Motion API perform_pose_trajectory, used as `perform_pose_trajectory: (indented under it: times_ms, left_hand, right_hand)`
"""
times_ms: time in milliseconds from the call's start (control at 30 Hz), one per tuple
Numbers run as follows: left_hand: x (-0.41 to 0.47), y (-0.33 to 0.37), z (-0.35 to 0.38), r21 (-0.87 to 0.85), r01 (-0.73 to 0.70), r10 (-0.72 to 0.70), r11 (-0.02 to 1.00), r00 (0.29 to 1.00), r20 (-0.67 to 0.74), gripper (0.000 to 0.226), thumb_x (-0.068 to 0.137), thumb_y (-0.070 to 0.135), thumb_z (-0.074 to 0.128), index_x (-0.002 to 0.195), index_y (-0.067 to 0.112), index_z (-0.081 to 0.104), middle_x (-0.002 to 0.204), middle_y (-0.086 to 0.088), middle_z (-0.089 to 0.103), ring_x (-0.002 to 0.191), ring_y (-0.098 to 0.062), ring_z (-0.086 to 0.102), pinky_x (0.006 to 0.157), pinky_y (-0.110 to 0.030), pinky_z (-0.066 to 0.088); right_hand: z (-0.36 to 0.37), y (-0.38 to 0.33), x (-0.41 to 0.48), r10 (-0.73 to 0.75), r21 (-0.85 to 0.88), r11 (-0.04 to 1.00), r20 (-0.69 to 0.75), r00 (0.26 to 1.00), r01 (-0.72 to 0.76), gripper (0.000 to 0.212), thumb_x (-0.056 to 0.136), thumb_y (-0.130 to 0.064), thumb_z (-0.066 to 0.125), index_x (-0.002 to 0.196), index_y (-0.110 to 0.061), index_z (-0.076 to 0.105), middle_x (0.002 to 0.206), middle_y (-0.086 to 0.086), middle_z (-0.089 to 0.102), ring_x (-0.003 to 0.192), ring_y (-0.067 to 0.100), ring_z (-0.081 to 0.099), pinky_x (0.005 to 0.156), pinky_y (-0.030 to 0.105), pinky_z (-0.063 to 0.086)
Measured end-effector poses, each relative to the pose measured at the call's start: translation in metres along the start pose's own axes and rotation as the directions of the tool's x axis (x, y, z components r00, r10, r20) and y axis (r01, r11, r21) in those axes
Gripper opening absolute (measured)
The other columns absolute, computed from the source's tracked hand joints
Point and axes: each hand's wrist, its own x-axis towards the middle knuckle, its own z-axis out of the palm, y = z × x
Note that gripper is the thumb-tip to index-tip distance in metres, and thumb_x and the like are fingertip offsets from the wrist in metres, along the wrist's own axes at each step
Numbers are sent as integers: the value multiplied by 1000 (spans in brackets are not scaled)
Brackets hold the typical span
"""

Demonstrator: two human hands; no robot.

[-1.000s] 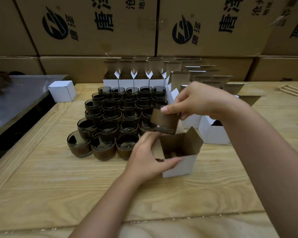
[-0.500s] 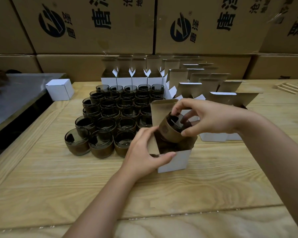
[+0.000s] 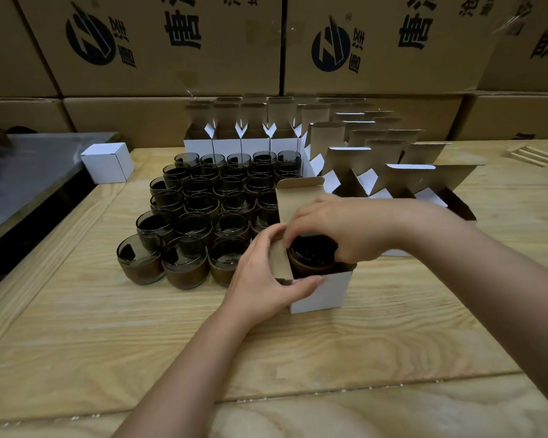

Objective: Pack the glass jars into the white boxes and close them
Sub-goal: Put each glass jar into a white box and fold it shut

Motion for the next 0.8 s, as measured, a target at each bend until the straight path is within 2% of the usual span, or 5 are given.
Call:
perform_pose_trajectory:
  times_ms: [200,467,567,667,800]
  left_hand:
    - [0,-1,0,-52,15,-16,999,1000,-9,83,53,61,78,121,60,30,120,35,48,118,10,45,88,-2,35]
    - [0,-2,1,-61,15,-16,998,1000,-16,84,53,63,78,118,64,24,123,29,49,119,12,42,85,3,33]
    - [0,-2,1,-58,16,-18,998,1000,-20,88,52,65,77,121,61,24,119,35,46,117,16,41,84,4,31]
    - [-1,-3,2,-53,20,-23,998,999,-42,99,50,67,75,130,53,20,118,37,42,114,16,41,83,0,34]
    - [-2,-3,4,-57,-23,17,998,995,-102,94,49,66,74,123,59,16,123,26,33,117,9,40,86,0,33]
  right_hand:
    - [8,-3,8,62,4,998,19,998,-62,63,80,0,58,129,-30,32,108,-9,47,104,16,39,80,34,47]
    - [19,3,7,-1,-8,1000,48,999,1,89,83,6,56,146,-39,12,138,-9,46,116,18,49,89,33,46]
    - [21,13,-7,-5,266,963,-148,989,45,81,84,5,50,142,-45,24,137,-17,47,116,9,52,90,29,48]
    - [36,17,-14,192,556,749,-704,684,362,53,88,11,40,126,-25,49,119,-2,62,112,9,58,97,25,45]
    - [80,10,2,692,749,426,-631,351,507,45,91,13,42,113,-24,55,104,1,63,100,14,62,94,32,48]
